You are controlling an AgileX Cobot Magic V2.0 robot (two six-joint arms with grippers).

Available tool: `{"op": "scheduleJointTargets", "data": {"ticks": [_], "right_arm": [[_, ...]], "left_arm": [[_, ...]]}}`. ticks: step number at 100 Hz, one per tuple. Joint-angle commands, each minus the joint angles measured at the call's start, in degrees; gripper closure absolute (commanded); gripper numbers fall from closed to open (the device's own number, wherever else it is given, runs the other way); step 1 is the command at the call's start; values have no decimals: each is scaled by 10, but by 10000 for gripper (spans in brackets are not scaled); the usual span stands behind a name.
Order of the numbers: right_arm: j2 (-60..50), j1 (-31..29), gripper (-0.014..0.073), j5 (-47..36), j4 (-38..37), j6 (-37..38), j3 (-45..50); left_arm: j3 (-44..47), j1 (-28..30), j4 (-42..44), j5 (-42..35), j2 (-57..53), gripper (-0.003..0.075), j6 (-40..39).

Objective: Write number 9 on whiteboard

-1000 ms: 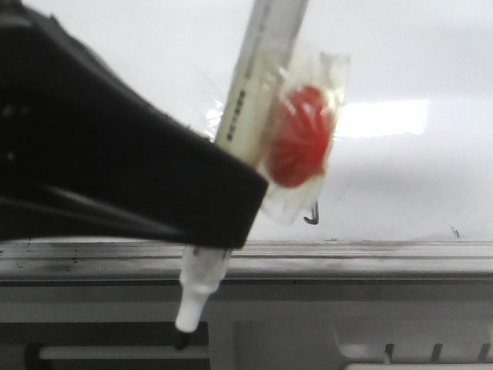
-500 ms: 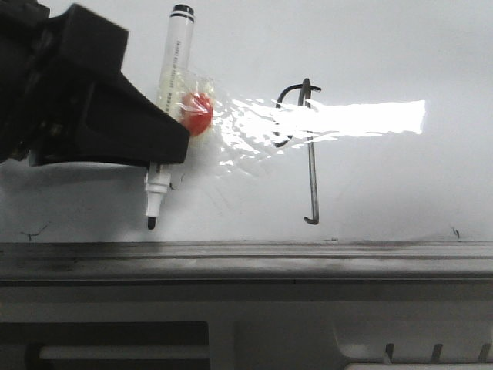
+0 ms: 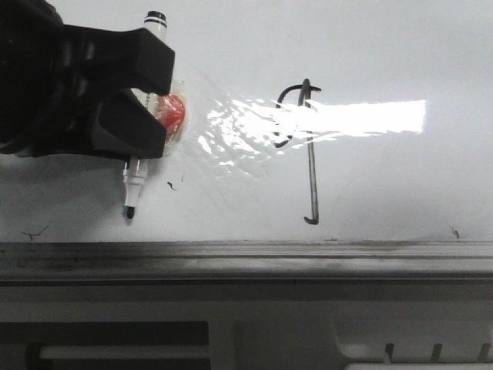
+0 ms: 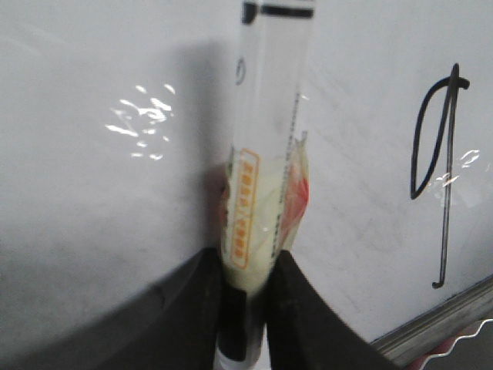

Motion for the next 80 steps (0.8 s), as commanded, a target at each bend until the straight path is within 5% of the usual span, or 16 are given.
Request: {"op": "scheduleJointTargets", "data": {"ticks": [1, 27, 45, 52, 80], "right_arm": [[10, -3, 659, -31, 15, -3, -17], [11, -3, 659, -28, 28, -3, -17], [11, -3, 659, -23, 39, -3, -17], [11, -3, 659, -22, 39, -3, -17], [-8, -3, 659, 31, 31, 14, -17]], "left_arm": [[-14, 0, -17, -39, 7, 739, -9], [-15, 0, -17, -47, 24, 704, -9], [-15, 0, -16, -72, 24, 357, -12], [-15, 0, -16, -79, 24, 286, -12], [-15, -18, -4, -78, -40, 276, 0]]}}
